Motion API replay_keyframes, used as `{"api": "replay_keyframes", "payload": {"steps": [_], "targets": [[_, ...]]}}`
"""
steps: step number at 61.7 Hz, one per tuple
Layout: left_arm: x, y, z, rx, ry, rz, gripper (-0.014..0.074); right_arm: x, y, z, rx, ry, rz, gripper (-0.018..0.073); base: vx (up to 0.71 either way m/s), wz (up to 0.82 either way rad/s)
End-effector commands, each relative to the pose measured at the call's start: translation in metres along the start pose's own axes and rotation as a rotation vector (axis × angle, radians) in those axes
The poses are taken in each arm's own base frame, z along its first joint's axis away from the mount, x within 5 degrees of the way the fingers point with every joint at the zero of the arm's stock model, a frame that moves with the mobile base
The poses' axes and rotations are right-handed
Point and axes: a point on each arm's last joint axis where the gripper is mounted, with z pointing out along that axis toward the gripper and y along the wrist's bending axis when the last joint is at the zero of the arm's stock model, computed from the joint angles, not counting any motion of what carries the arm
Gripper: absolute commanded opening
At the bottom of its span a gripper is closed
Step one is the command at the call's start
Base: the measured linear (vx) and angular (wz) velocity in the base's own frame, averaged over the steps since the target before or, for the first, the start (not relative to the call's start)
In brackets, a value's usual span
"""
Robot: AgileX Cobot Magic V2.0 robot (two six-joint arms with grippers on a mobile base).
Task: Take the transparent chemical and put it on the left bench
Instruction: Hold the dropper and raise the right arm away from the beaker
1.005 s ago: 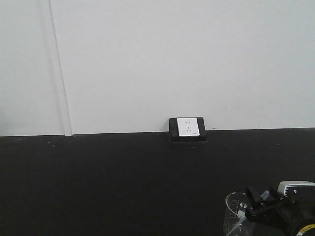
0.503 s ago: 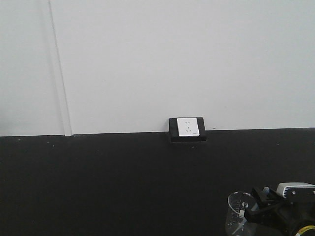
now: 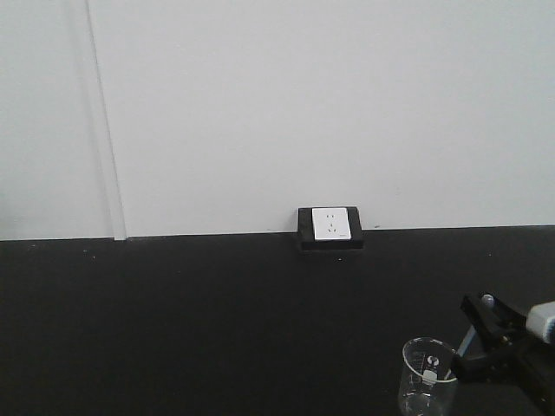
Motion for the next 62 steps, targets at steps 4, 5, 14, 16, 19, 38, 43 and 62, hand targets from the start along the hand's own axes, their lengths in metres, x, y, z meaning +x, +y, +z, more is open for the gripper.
{"api": "replay_keyframes", "payload": {"steps": [4, 5, 14, 16, 19, 38, 43, 62], "targets": [[-0.003, 0.000, -0.001, -0.002, -0.081, -0.009, -0.0003, -0.033, 0.020, -0.053, -0.028, -0.132, -0.077, -0.0006, 0.00, 0.00], [-0.003, 0.000, -0.001, -0.002, -0.081, -0.009, -0.0003, -0.037, 0.021, -0.060, -0.023, -0.136, -0.082, -0.0006, 0.00, 0.00], [-0.003, 0.000, -0.001, -0.002, -0.081, -0.009, -0.0003, -0.045, 0.031, -0.104, 0.034, -0.100, -0.118, -0.0006, 0.00, 0.00], [-0.003, 0.000, -0.001, -0.002, -0.081, -0.009, -0.0003, -0.047, 0.031, -0.113, 0.057, -0.083, -0.116, -0.0006, 0.00, 0.00], [-0.003, 0.000, -0.001, -0.002, -0.081, -0.009, -0.0003, -0.047, 0.032, -0.124, 0.089, -0.052, -0.108, -0.0006, 0.00, 0.00], [-0.003, 0.000, -0.001, -0.002, -0.081, -0.009, -0.0003, -0.048, 0.037, -0.187, 0.250, -0.080, -0.105, -0.0004, 0.00, 0.00], [-0.003, 0.000, -0.001, -0.002, -0.081, -0.009, -0.0003, -0.044, 0.037, -0.194, 0.269, -0.078, -0.099, -0.0003, 0.00, 0.00], [-0.003, 0.000, -0.001, -0.002, -0.081, -0.009, -0.0003, -0.041, 0.037, -0.198, 0.287, -0.071, -0.066, -0.0003, 0.00, 0.00]]}}
